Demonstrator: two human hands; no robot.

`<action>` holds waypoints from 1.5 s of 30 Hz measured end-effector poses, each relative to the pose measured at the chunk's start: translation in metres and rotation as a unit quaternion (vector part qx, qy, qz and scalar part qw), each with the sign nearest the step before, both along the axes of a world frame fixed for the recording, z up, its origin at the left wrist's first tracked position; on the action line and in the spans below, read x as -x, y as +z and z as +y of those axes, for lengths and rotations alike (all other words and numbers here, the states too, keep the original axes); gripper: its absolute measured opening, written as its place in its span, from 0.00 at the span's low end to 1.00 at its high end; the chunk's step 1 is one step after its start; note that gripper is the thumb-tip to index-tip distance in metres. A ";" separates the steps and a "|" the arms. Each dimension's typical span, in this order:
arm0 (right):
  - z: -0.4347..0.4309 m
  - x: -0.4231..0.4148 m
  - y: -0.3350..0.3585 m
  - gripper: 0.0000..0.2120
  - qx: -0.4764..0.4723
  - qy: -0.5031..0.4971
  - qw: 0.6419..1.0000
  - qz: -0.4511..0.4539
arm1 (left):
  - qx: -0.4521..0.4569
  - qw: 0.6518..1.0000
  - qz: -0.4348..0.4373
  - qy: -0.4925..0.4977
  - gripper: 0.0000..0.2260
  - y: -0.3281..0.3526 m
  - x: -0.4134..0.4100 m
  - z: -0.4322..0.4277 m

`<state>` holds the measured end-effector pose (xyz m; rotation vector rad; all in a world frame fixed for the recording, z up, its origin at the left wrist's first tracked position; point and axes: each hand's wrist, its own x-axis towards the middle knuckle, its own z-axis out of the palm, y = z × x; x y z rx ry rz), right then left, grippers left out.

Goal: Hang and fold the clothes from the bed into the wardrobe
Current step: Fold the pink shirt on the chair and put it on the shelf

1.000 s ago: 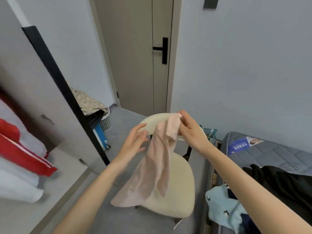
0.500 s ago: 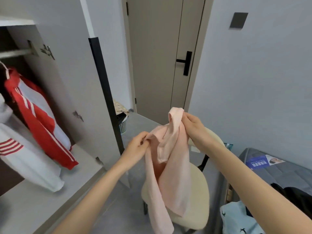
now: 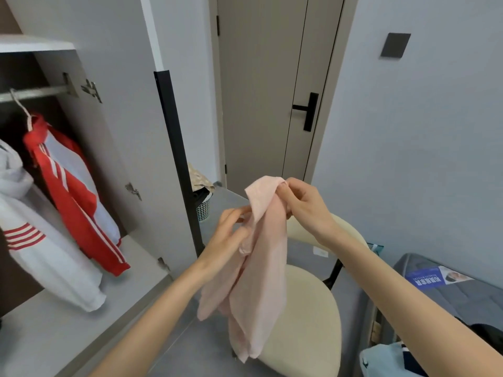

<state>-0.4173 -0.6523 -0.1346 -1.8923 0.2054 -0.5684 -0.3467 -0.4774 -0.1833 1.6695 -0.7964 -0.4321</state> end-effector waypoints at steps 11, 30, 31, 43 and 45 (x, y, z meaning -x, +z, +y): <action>-0.041 -0.003 -0.011 0.21 0.183 -0.052 0.981 0.034 | 0.023 0.987 -0.113 0.114 0.13 0.042 -0.025 -0.022; -0.008 0.008 -0.044 0.16 0.047 -0.063 0.995 0.054 | 0.222 0.927 0.294 0.067 0.03 0.083 -0.003 -0.105; -0.011 0.004 -0.044 0.13 0.047 -0.080 0.995 0.044 | 0.223 0.932 0.281 0.056 0.03 0.084 -0.003 -0.104; -0.048 -0.010 0.002 0.09 0.050 -0.067 0.995 -0.049 | 0.036 0.969 -0.067 0.233 0.11 0.035 -0.043 -0.055; -0.042 -0.013 0.014 0.10 0.065 -0.039 0.996 -0.049 | 0.025 0.967 -0.159 0.199 0.24 0.028 -0.042 -0.052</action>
